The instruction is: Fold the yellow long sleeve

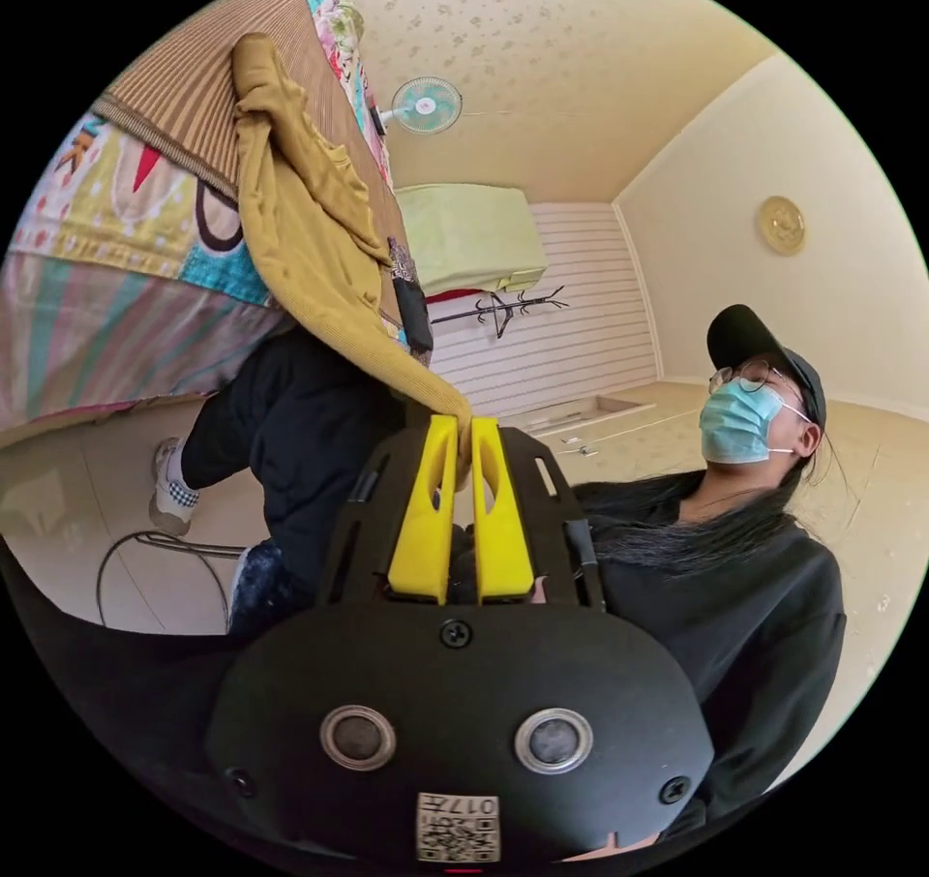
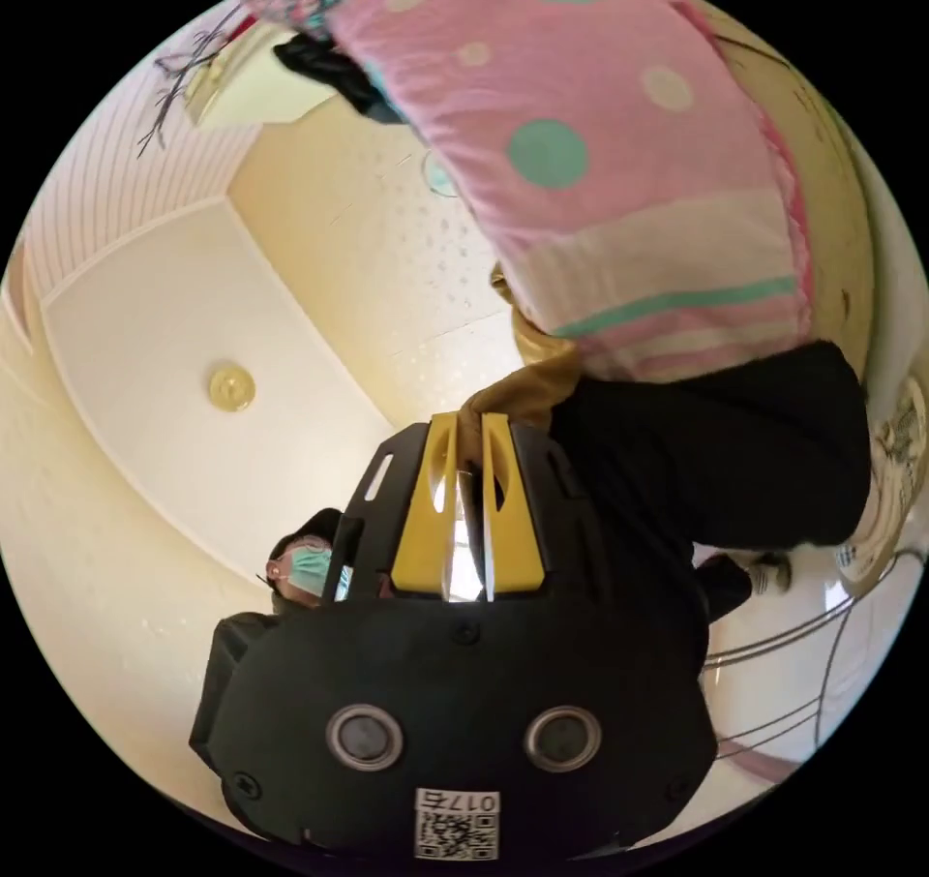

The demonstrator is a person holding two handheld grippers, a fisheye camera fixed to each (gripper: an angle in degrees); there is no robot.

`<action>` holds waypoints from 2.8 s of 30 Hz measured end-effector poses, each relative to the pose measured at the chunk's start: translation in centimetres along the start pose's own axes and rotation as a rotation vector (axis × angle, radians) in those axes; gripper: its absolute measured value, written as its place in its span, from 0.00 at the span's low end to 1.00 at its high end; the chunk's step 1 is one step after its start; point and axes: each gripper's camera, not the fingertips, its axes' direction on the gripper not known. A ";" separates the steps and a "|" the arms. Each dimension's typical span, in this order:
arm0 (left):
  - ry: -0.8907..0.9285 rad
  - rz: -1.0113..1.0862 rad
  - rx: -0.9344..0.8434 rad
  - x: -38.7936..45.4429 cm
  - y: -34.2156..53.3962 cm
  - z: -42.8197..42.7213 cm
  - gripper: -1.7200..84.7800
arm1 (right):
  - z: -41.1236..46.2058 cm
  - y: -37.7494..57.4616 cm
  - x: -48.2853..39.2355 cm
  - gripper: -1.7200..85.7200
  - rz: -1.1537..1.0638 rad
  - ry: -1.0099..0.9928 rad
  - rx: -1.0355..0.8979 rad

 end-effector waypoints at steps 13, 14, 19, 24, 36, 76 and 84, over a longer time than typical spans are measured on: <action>-0.148 0.270 0.111 10.8 -6.5 -5.2 0.04 | 23.5 4.1 -11.9 0.06 -0.454 0.169 -0.314; -0.157 0.260 0.112 10.7 -7.7 -5.2 0.04 | 26.6 2.4 -10.1 0.06 -0.401 0.205 -0.301; -0.291 0.127 0.169 5.1 -23.4 -4.7 0.09 | 41.7 -5.6 -1.3 0.11 -0.388 0.595 -0.271; -0.274 -0.064 0.292 -1.7 -29.4 -5.5 0.19 | 48.8 -1.9 4.6 0.15 -0.496 0.873 -0.148; -0.620 -0.229 0.357 -5.8 -13.0 1.4 0.21 | 48.5 14.9 23.6 0.12 -0.545 1.153 0.022; -0.268 -0.185 0.009 -11.3 -24.2 21.3 0.18 | 30.9 2.1 20.0 0.20 -0.190 0.708 0.009; -0.128 -0.340 -0.064 -13.3 -25.2 20.5 0.10 | 31.1 -2.1 18.3 0.25 0.004 0.762 -0.040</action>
